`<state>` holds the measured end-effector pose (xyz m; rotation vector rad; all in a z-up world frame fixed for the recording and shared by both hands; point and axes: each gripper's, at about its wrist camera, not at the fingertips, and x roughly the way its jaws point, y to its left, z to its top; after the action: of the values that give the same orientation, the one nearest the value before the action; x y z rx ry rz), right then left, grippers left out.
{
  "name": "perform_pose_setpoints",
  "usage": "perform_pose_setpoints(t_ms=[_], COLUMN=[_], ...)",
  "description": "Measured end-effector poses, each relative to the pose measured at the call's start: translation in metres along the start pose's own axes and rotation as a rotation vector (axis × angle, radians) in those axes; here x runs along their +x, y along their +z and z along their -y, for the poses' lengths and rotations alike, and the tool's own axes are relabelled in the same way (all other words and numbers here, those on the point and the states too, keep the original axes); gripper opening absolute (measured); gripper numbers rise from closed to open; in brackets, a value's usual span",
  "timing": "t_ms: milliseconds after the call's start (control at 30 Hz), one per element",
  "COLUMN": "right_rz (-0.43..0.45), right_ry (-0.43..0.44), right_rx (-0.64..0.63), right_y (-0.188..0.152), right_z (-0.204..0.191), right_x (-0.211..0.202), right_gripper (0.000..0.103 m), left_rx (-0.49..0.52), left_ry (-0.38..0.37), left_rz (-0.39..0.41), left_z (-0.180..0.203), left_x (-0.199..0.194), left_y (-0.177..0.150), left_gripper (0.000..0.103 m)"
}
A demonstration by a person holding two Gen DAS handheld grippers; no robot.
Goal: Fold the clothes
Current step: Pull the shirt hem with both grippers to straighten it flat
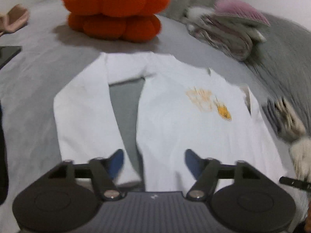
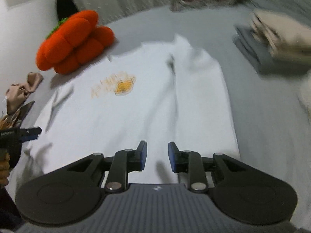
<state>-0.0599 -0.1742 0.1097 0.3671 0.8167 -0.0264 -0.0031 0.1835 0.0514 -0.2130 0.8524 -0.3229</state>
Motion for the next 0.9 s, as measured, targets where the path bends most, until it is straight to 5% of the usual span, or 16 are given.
perform_pose_setpoints(t_ms=[133, 200, 300, 367, 567, 667, 767, 833, 900], right_rz=[-0.015, -0.003, 0.014, 0.025, 0.128, 0.137, 0.08, 0.041, 0.013], right_ry=[-0.012, -0.002, 0.013, 0.022, 0.011, -0.005, -0.041, -0.07, -0.085], right_rx=[0.095, 0.11, 0.132, 0.146, 0.116, 0.079, 0.059, 0.064, 0.075], right_y=[-0.028, -0.033, -0.04, -0.045, -0.037, -0.024, -0.027, -0.033, -0.038], right_z=[0.009, 0.009, 0.01, 0.01, 0.013, 0.013, 0.017, 0.021, 0.024], right_x=[-0.013, -0.015, -0.018, -0.02, -0.059, -0.072, -0.054, -0.039, -0.029], right_gripper=[0.029, 0.029, 0.027, 0.008, 0.008, 0.008, 0.008, 0.012, 0.018], left_rx=[0.021, 0.02, 0.08, 0.076, -0.125, -0.178, -0.128, -0.095, -0.06], left_ry=[-0.077, -0.152, -0.129, -0.136, -0.264, -0.217, -0.194, -0.19, -0.159], left_rz=[-0.031, -0.069, -0.088, -0.095, -0.033, -0.05, -0.106, -0.117, -0.094], left_z=[-0.008, -0.007, 0.0, 0.001, -0.013, -0.015, -0.011, -0.009, -0.007], left_x=[0.001, 0.004, 0.008, 0.007, -0.048, -0.056, -0.041, -0.036, -0.038], left_y=[-0.007, -0.008, -0.014, -0.014, -0.003, -0.016, -0.031, -0.037, -0.038], left_gripper=[0.068, 0.021, 0.009, 0.008, 0.006, 0.006, 0.007, 0.017, 0.057])
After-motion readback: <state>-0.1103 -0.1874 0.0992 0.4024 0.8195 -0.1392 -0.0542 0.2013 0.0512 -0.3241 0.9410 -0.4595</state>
